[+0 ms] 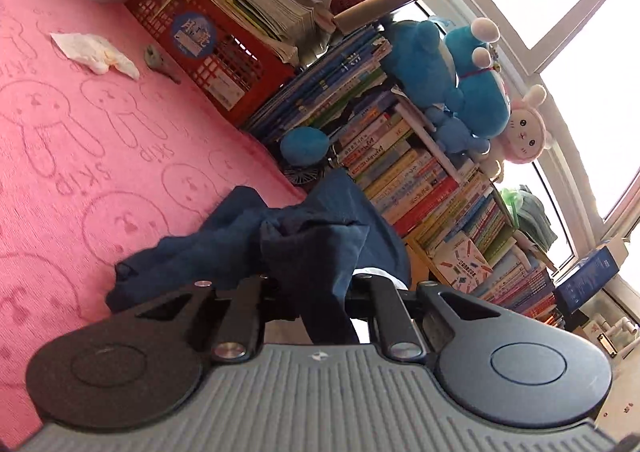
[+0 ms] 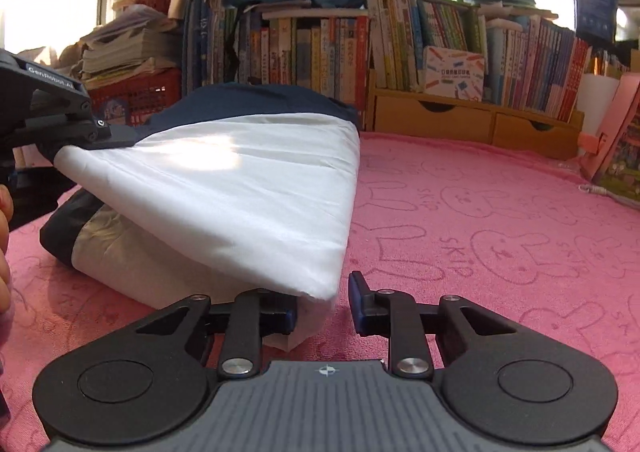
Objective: Fold clothes
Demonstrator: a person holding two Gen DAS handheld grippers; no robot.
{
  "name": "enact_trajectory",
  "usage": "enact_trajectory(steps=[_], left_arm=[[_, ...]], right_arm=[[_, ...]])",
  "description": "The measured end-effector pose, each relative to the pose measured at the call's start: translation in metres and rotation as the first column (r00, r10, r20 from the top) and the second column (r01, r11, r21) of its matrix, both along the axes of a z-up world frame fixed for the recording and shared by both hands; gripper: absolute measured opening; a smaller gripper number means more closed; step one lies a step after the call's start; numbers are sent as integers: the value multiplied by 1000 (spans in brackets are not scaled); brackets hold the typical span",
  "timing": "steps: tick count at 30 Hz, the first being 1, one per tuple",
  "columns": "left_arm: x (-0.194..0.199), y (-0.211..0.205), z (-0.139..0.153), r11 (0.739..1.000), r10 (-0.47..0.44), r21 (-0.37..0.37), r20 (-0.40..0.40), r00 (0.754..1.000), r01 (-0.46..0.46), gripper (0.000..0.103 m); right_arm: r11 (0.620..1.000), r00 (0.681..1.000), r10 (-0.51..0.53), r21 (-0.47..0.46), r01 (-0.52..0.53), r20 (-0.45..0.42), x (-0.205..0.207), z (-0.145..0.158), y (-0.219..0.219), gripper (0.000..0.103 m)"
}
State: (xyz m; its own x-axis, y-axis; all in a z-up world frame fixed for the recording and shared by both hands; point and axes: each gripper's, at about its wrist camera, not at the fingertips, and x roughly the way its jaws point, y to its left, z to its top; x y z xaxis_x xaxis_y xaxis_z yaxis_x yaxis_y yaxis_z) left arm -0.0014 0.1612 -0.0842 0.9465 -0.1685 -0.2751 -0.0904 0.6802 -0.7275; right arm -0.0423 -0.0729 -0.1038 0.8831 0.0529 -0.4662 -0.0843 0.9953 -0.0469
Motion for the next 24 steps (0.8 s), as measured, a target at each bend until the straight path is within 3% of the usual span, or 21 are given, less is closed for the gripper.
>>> enact_trajectory(steps=[2,5,7,8,10,11,12,15,17,18,21,24], left_arm=[[-1,5,-6,1000,14,5,-18,1000,-14,14],[-1,5,-17,1000,3,-4,-45,999,-3,17],[6,6,-25,997,-32,-69,-75,997,27,33],[12,6,-28,993,-60,-110,-85,995,50,53],[20,4,-28,992,-64,-113,-90,994,54,47],[21,3,-23,996,-49,-78,-80,996,43,22],[20,2,-15,999,-27,-23,-60,998,26,12],[1,-4,13,982,31,184,70,997,-43,12],[-9,-12,22,935,52,343,118,992,-90,12],[-10,-11,18,921,59,378,99,993,-93,12],[-6,0,-4,918,71,391,-7,997,-63,15],[-4,15,-11,937,87,343,-55,995,-63,19]], right_arm=[[998,999,16,-54,-14,38,-3,1,8,21],[993,999,38,-114,-39,-13,6,-2,20,23],[991,999,43,-127,-45,-24,9,-2,22,27],[991,999,42,-124,-44,-22,8,-2,22,27],[992,999,40,-120,-42,-17,8,-1,21,23],[992,999,39,-118,-41,-15,8,0,21,21],[993,999,39,-115,-40,-13,8,1,20,20],[993,999,39,-114,-39,-3,8,3,19,19],[985,998,61,-164,-55,31,5,5,25,19],[980,996,73,-188,-63,43,3,4,29,19],[973,995,94,-216,-86,27,4,1,36,19],[974,994,105,-200,-102,4,6,-1,35,19]])
